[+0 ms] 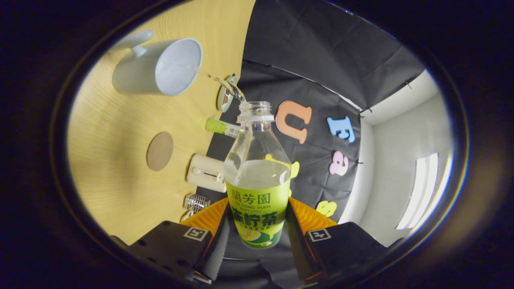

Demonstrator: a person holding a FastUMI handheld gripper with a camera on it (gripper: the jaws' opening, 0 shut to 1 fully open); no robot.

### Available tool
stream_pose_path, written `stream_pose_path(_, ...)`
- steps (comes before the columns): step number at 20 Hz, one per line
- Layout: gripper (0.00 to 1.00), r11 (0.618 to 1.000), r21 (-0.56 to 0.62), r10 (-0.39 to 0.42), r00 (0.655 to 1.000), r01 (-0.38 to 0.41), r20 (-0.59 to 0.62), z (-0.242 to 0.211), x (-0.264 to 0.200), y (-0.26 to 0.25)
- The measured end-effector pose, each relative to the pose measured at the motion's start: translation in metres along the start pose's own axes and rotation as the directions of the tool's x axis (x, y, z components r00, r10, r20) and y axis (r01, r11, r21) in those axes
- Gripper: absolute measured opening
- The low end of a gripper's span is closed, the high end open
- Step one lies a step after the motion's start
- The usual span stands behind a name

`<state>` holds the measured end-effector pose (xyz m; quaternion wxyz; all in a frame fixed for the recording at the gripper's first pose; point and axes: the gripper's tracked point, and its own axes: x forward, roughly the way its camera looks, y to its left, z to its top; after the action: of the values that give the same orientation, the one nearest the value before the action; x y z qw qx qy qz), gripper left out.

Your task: Take the bottle from table, then pour the juice into the cup, finally place the bottle on the coaster

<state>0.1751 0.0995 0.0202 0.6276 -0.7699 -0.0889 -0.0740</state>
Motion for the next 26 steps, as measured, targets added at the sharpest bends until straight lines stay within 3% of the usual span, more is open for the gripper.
stream_pose_path(26,0.75,0.988,-0.125,-0.086,0.996,0.088,0.018,-0.007,0.004,-0.073)
